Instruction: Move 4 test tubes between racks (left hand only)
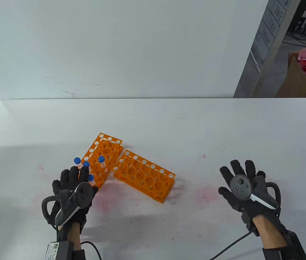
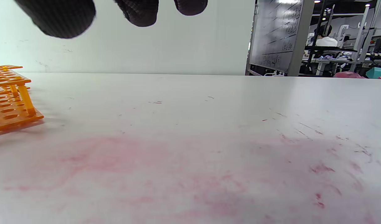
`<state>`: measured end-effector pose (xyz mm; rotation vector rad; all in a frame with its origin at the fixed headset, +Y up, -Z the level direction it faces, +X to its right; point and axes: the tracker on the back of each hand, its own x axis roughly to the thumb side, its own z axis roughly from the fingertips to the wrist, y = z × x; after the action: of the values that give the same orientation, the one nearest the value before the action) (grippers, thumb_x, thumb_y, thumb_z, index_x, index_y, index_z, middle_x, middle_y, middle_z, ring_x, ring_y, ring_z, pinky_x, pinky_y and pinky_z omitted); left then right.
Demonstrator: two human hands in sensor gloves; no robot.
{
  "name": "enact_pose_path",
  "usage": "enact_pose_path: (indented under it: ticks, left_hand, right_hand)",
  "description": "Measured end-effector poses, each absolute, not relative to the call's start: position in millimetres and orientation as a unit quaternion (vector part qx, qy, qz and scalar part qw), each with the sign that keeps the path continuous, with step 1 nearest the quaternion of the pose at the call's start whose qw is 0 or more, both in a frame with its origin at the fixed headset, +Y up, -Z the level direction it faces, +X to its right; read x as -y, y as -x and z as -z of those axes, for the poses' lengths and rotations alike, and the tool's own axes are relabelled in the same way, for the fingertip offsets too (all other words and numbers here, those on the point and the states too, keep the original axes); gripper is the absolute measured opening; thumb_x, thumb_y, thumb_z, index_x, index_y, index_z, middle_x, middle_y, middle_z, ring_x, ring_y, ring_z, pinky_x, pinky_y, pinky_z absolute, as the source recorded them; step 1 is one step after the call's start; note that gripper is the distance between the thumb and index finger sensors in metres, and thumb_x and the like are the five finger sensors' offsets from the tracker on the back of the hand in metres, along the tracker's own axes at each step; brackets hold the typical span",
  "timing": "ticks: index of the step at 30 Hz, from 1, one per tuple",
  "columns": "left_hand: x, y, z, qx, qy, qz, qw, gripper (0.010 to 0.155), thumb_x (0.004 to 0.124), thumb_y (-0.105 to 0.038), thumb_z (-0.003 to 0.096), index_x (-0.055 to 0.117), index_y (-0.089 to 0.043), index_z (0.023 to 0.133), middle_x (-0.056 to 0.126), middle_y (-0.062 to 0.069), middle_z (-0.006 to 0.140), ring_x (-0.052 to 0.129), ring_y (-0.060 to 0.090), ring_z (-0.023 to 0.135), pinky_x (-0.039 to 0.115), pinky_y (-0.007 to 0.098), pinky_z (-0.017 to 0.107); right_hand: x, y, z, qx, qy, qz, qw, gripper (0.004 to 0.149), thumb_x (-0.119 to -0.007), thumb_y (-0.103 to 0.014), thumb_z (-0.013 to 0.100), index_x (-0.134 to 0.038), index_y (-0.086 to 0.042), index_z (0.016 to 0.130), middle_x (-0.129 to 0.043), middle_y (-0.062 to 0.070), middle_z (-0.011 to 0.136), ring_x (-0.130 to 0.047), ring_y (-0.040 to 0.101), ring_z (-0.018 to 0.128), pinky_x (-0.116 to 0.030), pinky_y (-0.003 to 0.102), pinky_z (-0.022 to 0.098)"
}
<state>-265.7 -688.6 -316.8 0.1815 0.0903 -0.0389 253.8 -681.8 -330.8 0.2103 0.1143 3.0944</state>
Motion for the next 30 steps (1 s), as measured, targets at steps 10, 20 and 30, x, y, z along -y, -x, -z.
enact_pose_path:
  ticks: [10,20,30]
  left_hand:
    - [687.7,265.4,316.3,-0.040,-0.107,0.009,0.993,0.075,0.074,-0.059,0.0455,0.049,-0.032,0.110,0.060,0.008,0.118,0.064,0.041,0.108,0.061,0.067,0.071]
    - [689.4,262.1,320.3,-0.050,-0.132,0.010,0.990,0.069,0.074,-0.055,0.0466,0.054,-0.032,0.108,0.068,0.006,0.114,0.071,0.037,0.104,0.065,0.064,0.070]
    - [695.0,256.1,326.6,-0.059,-0.126,0.024,0.990,0.061,0.075,-0.048,0.0486,0.059,-0.033,0.105,0.076,0.001,0.107,0.080,0.032,0.099,0.068,0.061,0.070]
  right_hand:
    - [685.0,-248.3,330.6,-0.046,-0.080,-0.995,0.027,0.069,-0.057,-0.059,0.053,-0.033,-0.032,0.112,-0.019,0.010,0.122,-0.015,0.055,0.103,-0.027,0.079,0.066]
    - [675.4,-248.7,326.8,-0.030,-0.082,-0.995,0.042,0.067,-0.058,-0.058,0.053,-0.037,-0.031,0.112,-0.024,0.010,0.122,-0.020,0.055,0.103,-0.030,0.078,0.067]
    - [676.0,-246.9,326.8,-0.035,-0.087,-0.995,0.045,0.067,-0.057,-0.058,0.054,-0.038,-0.031,0.111,-0.024,0.010,0.122,-0.021,0.055,0.103,-0.031,0.078,0.067]
